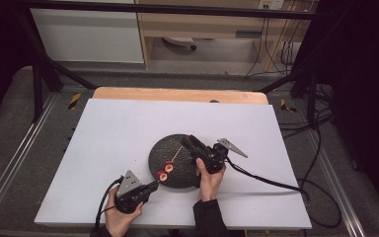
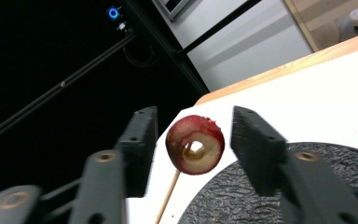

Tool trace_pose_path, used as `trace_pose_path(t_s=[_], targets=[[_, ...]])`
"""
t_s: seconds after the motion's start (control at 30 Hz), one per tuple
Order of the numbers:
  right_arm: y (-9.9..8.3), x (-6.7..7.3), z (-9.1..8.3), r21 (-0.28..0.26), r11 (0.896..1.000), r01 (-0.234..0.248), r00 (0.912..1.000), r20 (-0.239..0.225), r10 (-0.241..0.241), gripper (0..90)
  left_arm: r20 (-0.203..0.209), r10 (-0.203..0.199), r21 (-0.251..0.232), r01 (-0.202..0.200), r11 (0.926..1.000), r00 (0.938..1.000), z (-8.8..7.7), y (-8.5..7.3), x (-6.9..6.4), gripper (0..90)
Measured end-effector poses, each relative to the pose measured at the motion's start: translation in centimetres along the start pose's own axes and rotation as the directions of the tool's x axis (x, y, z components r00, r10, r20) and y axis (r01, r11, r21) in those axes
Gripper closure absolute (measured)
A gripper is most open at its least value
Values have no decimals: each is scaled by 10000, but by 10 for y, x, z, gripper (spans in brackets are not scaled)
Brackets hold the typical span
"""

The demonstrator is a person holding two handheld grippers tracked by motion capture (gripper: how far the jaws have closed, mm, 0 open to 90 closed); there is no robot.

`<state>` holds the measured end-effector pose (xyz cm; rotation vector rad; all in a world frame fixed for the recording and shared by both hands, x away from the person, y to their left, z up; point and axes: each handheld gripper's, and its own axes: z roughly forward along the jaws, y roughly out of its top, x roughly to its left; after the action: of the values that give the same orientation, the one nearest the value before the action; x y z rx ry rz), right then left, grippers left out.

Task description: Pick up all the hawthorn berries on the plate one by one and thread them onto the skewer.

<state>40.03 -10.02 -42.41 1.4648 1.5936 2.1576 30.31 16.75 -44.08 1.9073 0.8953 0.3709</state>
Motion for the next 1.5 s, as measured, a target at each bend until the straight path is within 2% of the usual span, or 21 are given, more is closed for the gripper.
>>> trace_pose_path(t_s=[0.07, 0.33, 0.5, 0.67, 1.0, 1.07, 1.17, 1.23, 1.3, 1.37, 1.47, 1.5], targets=[[0, 0, 0, 120, 9999, -20, 10000, -48, 21, 610, 18, 6, -12, -6, 10000, 10000, 0, 0, 0, 889], [-3, 0, 0, 443, 9983, -382, 9991, -153, 390, 622, -79, -13, -89, 13, 10000, 10000, 1, 3, -1, 889], [-14, 3, 4, 836, 9962, -255, 9994, -191, 272, 621, -115, -194, -77, 193, 9998, 9997, 7, 8, 1, 889], [-16, 5, 6, 965, 9952, -165, 9997, -184, 184, 620, -107, -324, -144, 323, 9994, 9994, 10, 12, 3, 889], [-19, 6, 4, 1323, 9912, -70, 9999, -143, 90, 611, -68, -274, -108, 273, 9996, 9996, 16, 16, 3, 888], [-18, 7, 4, 1335, 9910, -51, 9998, -171, 75, 583, -40, -296, -121, 295, 9995, 9996, 15, 16, 4, 888], [-14, 8, 2, 1375, 9905, 99, 9999, -62, -92, 483, 19, -298, -101, 298, 9995, 9996, 11, 16, 6, 888], [-9, 8, 0, 1478, 9882, 407, 9991, 76, -423, 400, 25, -322, -94, 322, 9994, 9995, 9, 15, 7, 888], [-3, 8, -3, 1692, 9818, 858, 9959, 149, -896, 323, 52, -405, -41, 405, 9992, 9992, 6, 15, 10, 888], [3, 7, -5, 2123, 9703, 1160, 9918, 275, -1246, 224, 57, -429, 22, 429, 9991, 9991, 4, 15, 13, 888], [9, 3, -8, 2841, 9443, 1659, 9823, 363, -1835, 146, 97, -469, 139, 468, 9988, 9989, -1, 16, 18, 888], [11, 0, -10, 3128, 9304, 1910, 9767, 337, -2118, 120, 84, -466, 148, 465, 9988, 9989, -2, 16, 19, 888]])
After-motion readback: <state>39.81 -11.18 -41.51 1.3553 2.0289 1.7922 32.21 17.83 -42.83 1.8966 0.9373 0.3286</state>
